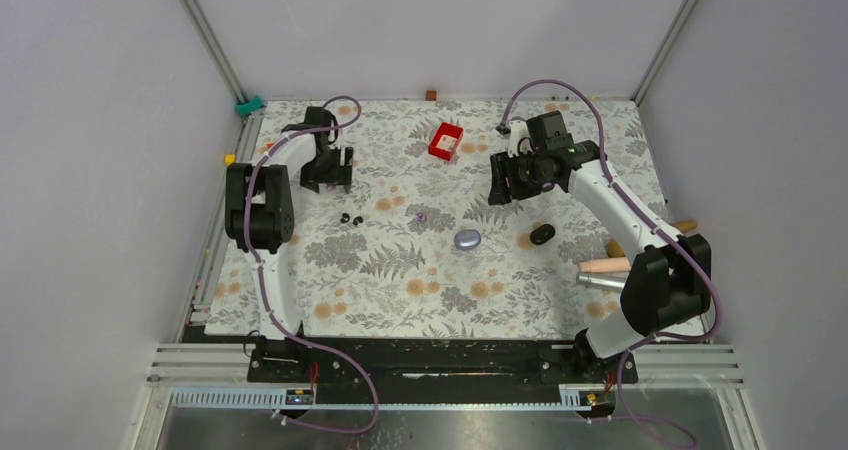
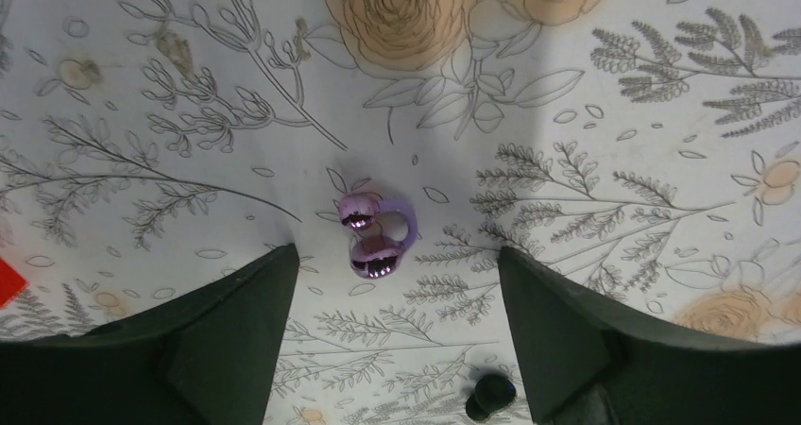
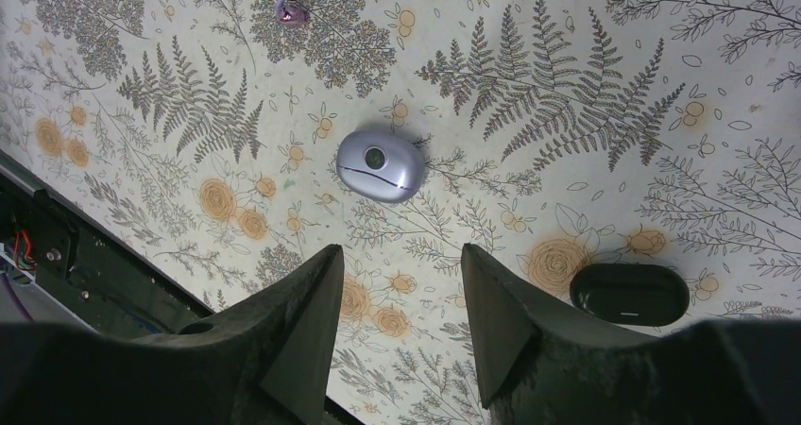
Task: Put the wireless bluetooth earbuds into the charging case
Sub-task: Pick up the right earbud from the corner of the board.
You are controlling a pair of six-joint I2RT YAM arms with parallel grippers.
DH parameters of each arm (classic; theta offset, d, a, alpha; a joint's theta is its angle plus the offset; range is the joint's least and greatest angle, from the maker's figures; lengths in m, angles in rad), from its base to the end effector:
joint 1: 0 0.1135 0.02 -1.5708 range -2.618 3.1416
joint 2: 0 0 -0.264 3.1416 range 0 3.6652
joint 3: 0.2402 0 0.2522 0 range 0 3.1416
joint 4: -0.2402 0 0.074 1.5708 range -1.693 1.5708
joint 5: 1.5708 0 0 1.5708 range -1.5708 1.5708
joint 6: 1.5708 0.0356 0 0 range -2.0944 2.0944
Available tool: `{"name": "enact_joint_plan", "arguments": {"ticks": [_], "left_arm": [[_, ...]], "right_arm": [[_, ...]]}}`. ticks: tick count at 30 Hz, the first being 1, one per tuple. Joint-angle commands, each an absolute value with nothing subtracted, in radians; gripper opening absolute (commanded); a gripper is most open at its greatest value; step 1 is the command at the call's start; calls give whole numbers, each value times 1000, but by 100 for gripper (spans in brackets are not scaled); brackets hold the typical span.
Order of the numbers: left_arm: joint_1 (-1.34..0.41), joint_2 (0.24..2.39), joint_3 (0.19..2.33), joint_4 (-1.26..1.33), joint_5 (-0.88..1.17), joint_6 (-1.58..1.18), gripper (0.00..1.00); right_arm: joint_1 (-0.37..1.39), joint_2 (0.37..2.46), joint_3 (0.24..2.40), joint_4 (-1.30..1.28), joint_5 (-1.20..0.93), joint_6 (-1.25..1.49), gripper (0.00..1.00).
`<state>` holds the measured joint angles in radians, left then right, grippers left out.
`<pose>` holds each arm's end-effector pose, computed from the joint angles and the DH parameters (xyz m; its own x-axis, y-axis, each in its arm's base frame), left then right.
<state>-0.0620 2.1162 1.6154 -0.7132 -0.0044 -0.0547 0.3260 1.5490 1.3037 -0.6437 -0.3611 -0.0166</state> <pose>0.4381 -0.0270 0.1715 -0.9371 0.0034 -0.3490 0.0092 0.9998 -0.0150 0.3124 0.1189 0.2928 -0.7270 -0.2621 -0.6347 -0.5227 0.8107 0.2638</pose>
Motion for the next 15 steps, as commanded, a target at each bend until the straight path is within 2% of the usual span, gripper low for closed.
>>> {"name": "enact_joint_plan", "arguments": {"ticks": [1,9,15], "left_arm": [[-55,2134,1623,-715,-41,-73,77],[-55,2173,1645,-716,-44,-74,57],[-54,2188,1655,-715,-51,-73,48]], "right_arm": [[321,1520,1298,-629,-387,-6,57],[321,1523,1296,-628,-389,-6,57],[321,1525,1296,-628,-390,-6,57]]}}
